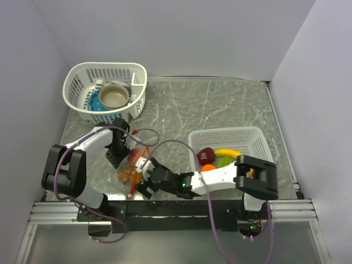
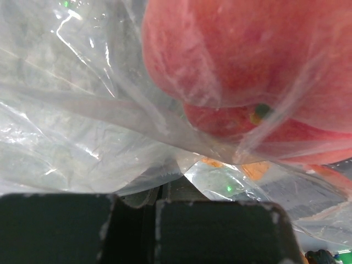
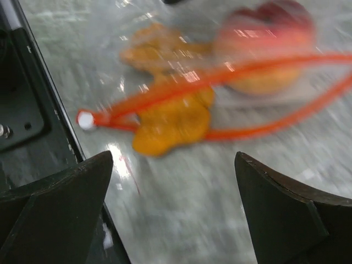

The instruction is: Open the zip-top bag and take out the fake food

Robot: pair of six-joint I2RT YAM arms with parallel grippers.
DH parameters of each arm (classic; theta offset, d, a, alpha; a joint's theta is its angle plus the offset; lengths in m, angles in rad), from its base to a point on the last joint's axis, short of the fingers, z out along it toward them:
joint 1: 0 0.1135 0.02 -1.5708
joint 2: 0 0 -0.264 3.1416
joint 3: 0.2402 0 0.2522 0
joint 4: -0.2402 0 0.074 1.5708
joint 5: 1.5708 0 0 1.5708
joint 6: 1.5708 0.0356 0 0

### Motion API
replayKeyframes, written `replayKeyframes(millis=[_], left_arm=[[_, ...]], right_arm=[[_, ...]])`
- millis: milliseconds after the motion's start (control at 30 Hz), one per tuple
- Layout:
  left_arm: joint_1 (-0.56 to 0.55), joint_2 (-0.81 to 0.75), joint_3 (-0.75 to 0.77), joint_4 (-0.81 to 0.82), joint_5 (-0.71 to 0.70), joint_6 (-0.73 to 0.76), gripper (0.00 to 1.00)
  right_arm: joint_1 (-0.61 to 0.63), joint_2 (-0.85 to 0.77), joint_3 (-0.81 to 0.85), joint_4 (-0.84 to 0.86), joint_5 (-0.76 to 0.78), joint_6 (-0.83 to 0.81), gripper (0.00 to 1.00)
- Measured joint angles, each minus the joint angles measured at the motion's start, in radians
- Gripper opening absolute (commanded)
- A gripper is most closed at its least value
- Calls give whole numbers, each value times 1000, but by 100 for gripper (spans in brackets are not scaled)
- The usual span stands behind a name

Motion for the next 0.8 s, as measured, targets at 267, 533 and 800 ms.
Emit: replayKeyframes(millis=[267, 533, 800], left_arm=[[0, 0, 1, -2, 3, 2, 1], [0, 0, 1, -11, 5, 3, 1], [0, 0, 1, -10, 4, 4, 1]], right_arm=[[-16, 150, 119, 51, -90, -34, 100], [-95, 209, 134, 61, -159, -33, 100], [-106, 167, 64, 82, -195, -19, 99]])
